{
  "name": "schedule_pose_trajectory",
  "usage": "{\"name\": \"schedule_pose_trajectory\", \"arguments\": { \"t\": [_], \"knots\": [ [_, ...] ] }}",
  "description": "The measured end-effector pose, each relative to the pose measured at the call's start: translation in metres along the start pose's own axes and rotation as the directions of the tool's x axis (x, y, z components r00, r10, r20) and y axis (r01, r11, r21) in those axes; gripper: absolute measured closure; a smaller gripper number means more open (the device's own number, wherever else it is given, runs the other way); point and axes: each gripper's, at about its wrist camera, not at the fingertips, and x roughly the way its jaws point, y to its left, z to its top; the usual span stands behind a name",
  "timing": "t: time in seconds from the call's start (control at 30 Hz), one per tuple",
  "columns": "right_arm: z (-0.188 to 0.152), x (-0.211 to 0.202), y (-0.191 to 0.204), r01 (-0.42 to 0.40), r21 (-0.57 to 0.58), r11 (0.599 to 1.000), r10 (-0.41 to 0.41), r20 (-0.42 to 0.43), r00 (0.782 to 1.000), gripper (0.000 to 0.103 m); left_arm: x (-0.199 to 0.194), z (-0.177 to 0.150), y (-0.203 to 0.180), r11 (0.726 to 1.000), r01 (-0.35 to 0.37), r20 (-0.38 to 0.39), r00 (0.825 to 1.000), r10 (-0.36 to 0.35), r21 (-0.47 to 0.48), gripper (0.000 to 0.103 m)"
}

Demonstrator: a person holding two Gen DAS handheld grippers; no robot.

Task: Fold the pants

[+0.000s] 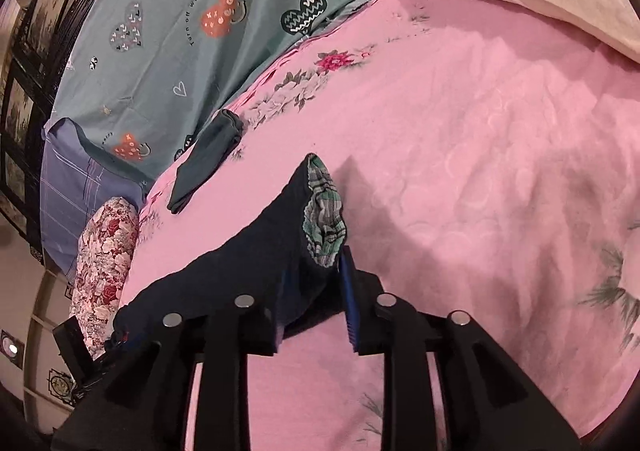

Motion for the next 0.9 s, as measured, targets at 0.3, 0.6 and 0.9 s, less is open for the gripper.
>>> {"name": "schedule_pose_trajectory", "arguments": {
  "t": [0.3,0.6,0.9],
  "knots": [
    [-0.003,-0.011,0.026,0.032,-0.073,0.997,-0.028,0.046,0.999,0.059,-0.140,-0.034,0.155,0.909,-0.098,0.128,0.978,0.163,-0.406,0.031],
    [-0.013,-0.005,0.059,0.001,-0.131,0.991,0.010,0.081,0.997,0.059,-0.143,-0.078,0.213,0.805,-0.110,0.102,0.973,0.207,-0.583,0.031],
    [-0.017,-0.025,0.036,0.081,-0.096,0.992,-0.071,0.104,0.992,0.058,-0.119,-0.076,0.246,0.729,-0.100,0.113,0.965,0.237,-0.677,0.034]
  ]
}}
